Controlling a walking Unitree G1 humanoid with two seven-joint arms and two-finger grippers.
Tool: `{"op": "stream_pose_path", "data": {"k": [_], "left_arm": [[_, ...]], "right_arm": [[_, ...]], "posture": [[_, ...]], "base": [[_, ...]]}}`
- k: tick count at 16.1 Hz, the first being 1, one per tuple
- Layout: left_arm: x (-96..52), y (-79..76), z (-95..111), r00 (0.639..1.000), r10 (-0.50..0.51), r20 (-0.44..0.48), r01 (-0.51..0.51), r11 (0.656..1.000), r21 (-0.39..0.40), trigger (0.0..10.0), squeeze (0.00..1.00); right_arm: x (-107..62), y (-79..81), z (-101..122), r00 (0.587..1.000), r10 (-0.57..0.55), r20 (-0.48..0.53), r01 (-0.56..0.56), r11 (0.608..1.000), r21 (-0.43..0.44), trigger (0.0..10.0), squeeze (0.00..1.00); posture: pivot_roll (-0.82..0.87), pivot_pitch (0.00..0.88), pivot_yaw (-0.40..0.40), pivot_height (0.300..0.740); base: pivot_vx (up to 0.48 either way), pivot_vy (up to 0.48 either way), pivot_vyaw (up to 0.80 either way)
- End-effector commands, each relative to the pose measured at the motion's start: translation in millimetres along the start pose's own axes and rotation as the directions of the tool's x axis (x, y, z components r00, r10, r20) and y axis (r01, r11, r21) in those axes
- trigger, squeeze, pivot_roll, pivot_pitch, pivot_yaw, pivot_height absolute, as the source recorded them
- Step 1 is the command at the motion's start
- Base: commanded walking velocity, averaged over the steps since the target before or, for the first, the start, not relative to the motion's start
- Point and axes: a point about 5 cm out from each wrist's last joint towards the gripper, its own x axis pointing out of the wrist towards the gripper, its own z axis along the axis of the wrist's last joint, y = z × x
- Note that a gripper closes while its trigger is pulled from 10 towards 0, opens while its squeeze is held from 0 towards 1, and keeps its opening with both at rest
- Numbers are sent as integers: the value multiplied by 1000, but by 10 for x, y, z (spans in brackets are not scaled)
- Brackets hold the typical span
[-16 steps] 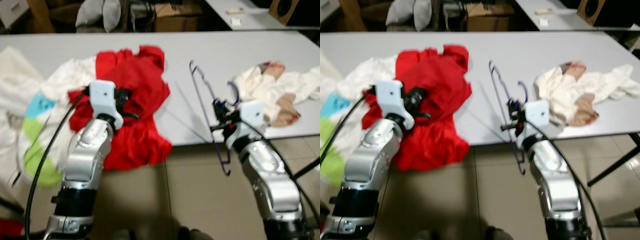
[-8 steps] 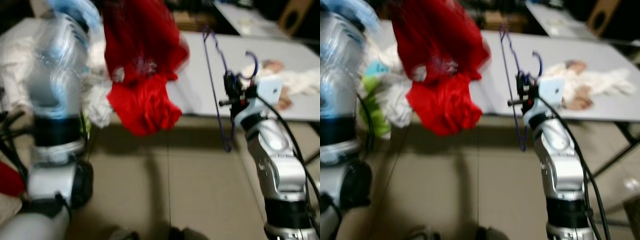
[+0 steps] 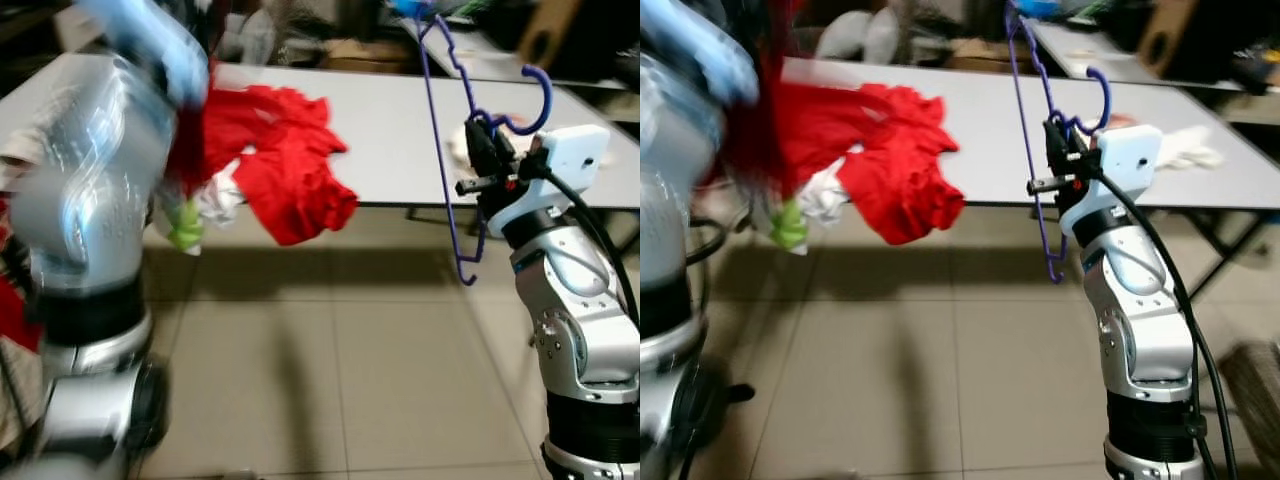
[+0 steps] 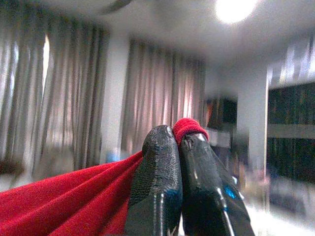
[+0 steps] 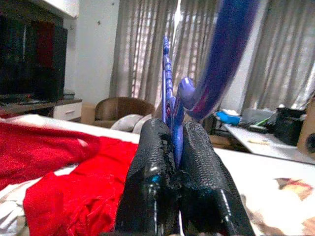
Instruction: Hang hanger
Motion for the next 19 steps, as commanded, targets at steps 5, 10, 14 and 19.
{"op": "stream_pose_path", "data": {"k": [5, 10, 14, 19], "left_arm": [[-597, -338, -1246, 811, -282, -513, 245, 959, -141, 10000, 0], [-1297, -634, -1866, 441, -428, -789, 348, 892, -289, 10000, 0], [-1528, -822, -1813, 382, -508, -772, 398, 844, -359, 10000, 0], [-1367, -948, -1307, 497, -631, -596, 521, 766, -376, 10000, 0]], "right_arm": [[-221, 207, -258, 959, 235, -160, -225, 971, 79, 10000, 0], [-880, 231, -869, 662, 446, -602, -531, 846, 43, 10000, 0], [-568, 101, -590, 866, 320, -385, -373, 925, -70, 10000, 0], [-173, 338, -458, 732, 660, -169, -643, 751, 148, 10000, 0]], "posture": [[-19, 0, -72, 740], [-30, 0, -83, 740], [-10, 0, -120, 740], [41, 0, -155, 740]], "base": [[0, 0, 0], [0, 0, 0], [0, 0, 0], [0, 0, 0]]}}
